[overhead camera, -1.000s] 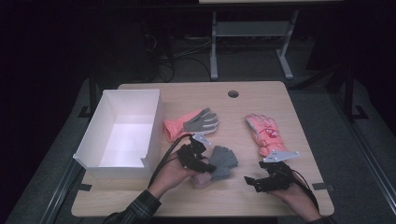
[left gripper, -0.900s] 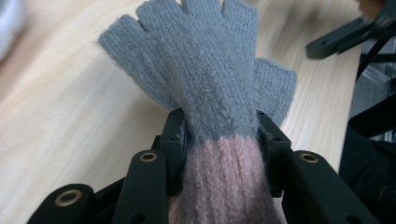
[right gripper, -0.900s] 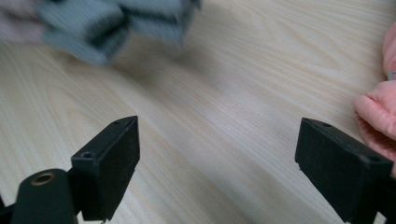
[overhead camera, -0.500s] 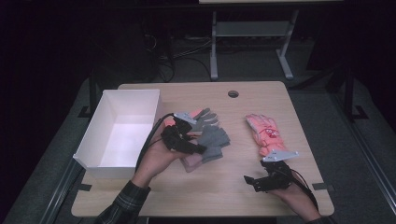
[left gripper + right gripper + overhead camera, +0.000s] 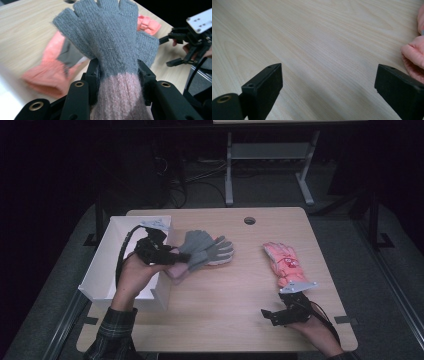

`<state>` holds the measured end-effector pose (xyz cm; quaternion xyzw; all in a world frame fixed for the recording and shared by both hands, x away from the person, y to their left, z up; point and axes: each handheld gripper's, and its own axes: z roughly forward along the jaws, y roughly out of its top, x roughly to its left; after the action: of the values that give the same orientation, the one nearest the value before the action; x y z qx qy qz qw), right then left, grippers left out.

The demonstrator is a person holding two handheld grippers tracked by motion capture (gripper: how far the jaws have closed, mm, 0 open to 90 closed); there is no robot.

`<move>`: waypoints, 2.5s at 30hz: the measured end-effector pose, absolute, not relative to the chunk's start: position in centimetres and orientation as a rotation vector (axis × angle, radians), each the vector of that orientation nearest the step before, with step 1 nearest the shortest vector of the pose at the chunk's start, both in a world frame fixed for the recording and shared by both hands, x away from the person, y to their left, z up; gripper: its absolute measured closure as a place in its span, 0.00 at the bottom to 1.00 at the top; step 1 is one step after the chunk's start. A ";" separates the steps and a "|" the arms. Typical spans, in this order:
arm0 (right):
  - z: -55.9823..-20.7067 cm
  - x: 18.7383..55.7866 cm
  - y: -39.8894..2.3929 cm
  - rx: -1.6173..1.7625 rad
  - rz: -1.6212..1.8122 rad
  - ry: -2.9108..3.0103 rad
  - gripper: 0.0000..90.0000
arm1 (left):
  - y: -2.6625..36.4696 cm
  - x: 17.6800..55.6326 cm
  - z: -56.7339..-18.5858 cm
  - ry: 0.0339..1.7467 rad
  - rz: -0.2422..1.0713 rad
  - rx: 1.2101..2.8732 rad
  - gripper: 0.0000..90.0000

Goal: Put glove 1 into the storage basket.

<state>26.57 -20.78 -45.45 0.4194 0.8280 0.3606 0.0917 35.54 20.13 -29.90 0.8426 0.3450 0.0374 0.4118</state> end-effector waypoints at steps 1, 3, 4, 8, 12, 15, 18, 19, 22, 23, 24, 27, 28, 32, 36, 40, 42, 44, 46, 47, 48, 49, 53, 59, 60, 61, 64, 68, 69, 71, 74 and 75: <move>-45.4 26.6 -20.7 1.249 1.073 2.459 0.08 | 20.6 35.6 -29.9 0.882 0.096 2.109 0.69; -45.5 26.5 -20.7 1.250 1.077 2.459 0.08 | 21.4 35.8 -29.7 0.902 0.111 2.092 0.69; -45.5 26.6 -20.7 1.245 1.080 2.461 0.08 | 22.0 35.9 -29.7 0.916 0.120 2.081 0.69; -45.5 26.5 -20.8 1.251 1.090 2.461 0.08 | 23.6 36.0 -29.7 0.969 0.166 2.061 0.69; -45.2 26.7 -20.6 1.243 1.098 2.458 0.08 | 25.6 35.8 -29.7 1.026 0.206 2.038 0.69; -45.2 26.8 -20.3 1.218 1.114 2.469 0.08 | 27.1 35.5 -29.8 1.072 0.239 2.028 0.69; -45.2 27.0 -20.1 1.194 1.111 2.486 0.08 | 28.5 35.4 -30.1 1.127 0.261 2.004 0.69; -45.2 27.1 -20.0 1.193 1.115 2.487 0.08 | 29.0 35.5 -30.3 1.140 0.271 2.004 0.69; -45.1 27.3 -19.8 1.164 1.113 2.498 0.08 | 30.1 35.8 -30.7 1.187 0.291 1.985 0.69; -45.0 27.3 -19.7 1.153 1.109 2.500 0.08 | 30.3 36.0 -30.8 1.195 0.300 1.988 0.69; -45.0 27.3 -19.7 1.144 1.109 2.504 0.08 | 30.5 36.2 -31.0 1.215 0.306 1.979 0.69; -45.0 27.1 -19.7 1.138 1.100 2.506 0.08 | 30.7 36.7 -31.8 1.257 0.315 1.975 0.69; -45.0 27.1 -19.7 1.150 1.100 2.505 0.08 | 30.6 36.9 -32.2 1.272 0.324 1.978 0.69; -45.1 27.4 -19.9 1.152 1.102 2.508 0.08 | 30.6 37.8 -33.7 1.339 0.361 2.006 0.69; -45.1 27.4 -19.9 1.131 1.103 2.518 0.08 | 30.8 38.8 -35.3 1.380 0.368 2.025 0.69; -45.2 27.4 -19.9 1.123 1.106 2.522 0.08 | 31.5 39.4 -36.8 1.430 0.370 2.030 0.69; -45.2 27.5 -19.8 1.123 1.109 2.522 0.09 | 31.8 39.7 -37.4 1.447 0.379 2.037 0.68; -45.3 27.5 -19.8 1.124 1.107 2.525 0.09 | 32.2 39.9 -38.0 1.471 0.383 2.038 0.68; -45.3 27.5 -19.8 1.125 1.104 2.528 0.09 | 32.5 40.2 -38.6 1.502 0.393 2.043 0.68; -45.4 27.5 -19.8 1.124 1.103 2.529 0.08 | 32.7 40.3 -39.0 1.514 0.382 2.040 0.68; -45.3 27.5 -19.8 1.126 1.098 2.533 0.09 | 32.8 40.4 -39.4 1.521 0.373 2.043 0.68; -45.3 27.5 -19.8 1.128 1.096 2.533 0.09 | 32.8 40.6 -39.7 1.529 0.366 2.050 0.67; -45.4 27.5 -19.8 1.119 1.103 2.531 0.09 | 33.1 41.0 -41.0 1.561 0.348 2.093 0.67; -45.4 27.5 -19.8 1.130 1.095 2.539 0.09 | 32.8 41.3 -41.9 1.598 0.348 2.153 0.60; -45.4 27.5 -19.9 1.130 1.094 2.539 0.09 | 32.6 41.4 -42.1 1.602 0.344 2.171 0.57; -45.4 27.5 -19.9 1.132 1.100 2.534 0.08 | 32.5 41.4 -42.1 1.606 0.334 2.167 0.50; -45.4 27.4 -19.9 1.122 1.102 2.534 0.09 | 32.2 41.3 -41.9 1.604 0.363 2.159 0.39; -45.4 27.4 -20.0 1.123 1.102 2.535 0.09 | 32.2 40.9 -40.8 1.568 0.379 2.136 0.30; -45.4 27.4 -19.9 1.124 1.100 2.537 0.09 | 32.2 40.9 -40.6 1.559 0.380 2.126 0.28; -45.5 27.4 -19.9 1.122 1.099 2.538 0.08 | 32.1 40.6 -40.0 1.534 0.384 2.124 0.25; -45.5 27.4 -19.9 1.124 1.097 2.539 0.09 | 31.9 40.2 -38.9 1.499 0.388 2.127 0.20; -45.5 27.4 -19.9 1.126 1.097 2.538 0.08 | 31.9 40.1 -38.5 1.480 0.394 2.123 0.20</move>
<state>27.44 -19.91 -45.49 0.3762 0.8475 0.3662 0.0781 40.08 31.92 -38.49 0.7834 0.5460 0.1453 0.2589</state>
